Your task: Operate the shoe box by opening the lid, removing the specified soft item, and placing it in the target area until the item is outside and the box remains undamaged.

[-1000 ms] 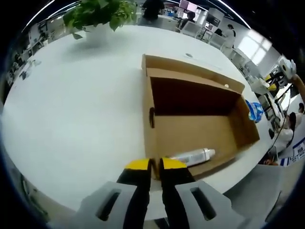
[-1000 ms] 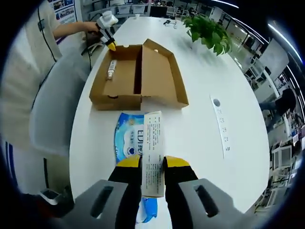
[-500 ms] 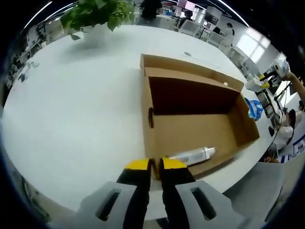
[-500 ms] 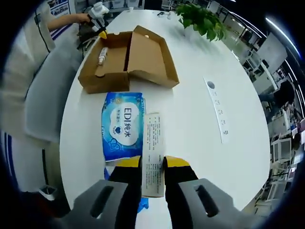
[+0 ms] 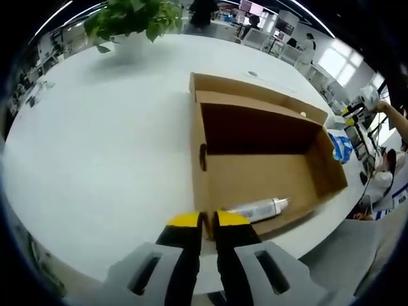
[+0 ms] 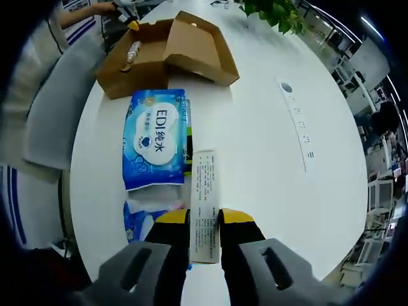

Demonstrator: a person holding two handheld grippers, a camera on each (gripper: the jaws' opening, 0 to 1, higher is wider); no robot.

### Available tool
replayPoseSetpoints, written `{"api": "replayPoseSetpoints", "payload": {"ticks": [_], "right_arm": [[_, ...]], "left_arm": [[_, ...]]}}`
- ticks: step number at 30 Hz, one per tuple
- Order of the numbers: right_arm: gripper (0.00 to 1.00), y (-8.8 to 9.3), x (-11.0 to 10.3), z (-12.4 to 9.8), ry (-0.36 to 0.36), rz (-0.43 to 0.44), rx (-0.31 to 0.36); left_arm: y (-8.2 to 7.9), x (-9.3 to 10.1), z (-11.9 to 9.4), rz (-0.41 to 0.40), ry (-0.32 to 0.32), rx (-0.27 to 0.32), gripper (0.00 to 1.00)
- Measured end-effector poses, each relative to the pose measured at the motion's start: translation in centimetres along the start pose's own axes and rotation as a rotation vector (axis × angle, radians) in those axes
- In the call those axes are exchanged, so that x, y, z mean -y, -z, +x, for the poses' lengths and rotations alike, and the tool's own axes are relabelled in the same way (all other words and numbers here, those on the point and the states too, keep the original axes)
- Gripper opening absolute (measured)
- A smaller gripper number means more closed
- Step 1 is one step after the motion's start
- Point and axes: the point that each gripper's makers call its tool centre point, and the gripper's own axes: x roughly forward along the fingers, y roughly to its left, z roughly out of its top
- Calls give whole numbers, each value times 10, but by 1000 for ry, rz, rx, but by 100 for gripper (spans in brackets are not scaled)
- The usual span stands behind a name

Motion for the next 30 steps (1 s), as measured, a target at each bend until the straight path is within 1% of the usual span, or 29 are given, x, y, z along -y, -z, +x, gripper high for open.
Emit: {"api": "replayPoseSetpoints", "payload": {"ticks": [8,15,19,22,30], "right_arm": [[15,22,-2,10,-20,-3,-54],[15,32,-4,18,-31,-13,-82],[15,43,-2,21,-26,-49,-125],[15,48,0,22,-22,-57,-143],[16,53,3,23,-9,-64,-152]], "left_arm": [[0,0,0,-4,-5,1,4],[0,-1,0,-6,-9,4,4],[0,-1,0,-3,-12,3,4],[0,-1,1,-2,-12,3,4],[0,-1,1,4,-11,0,4]]}}
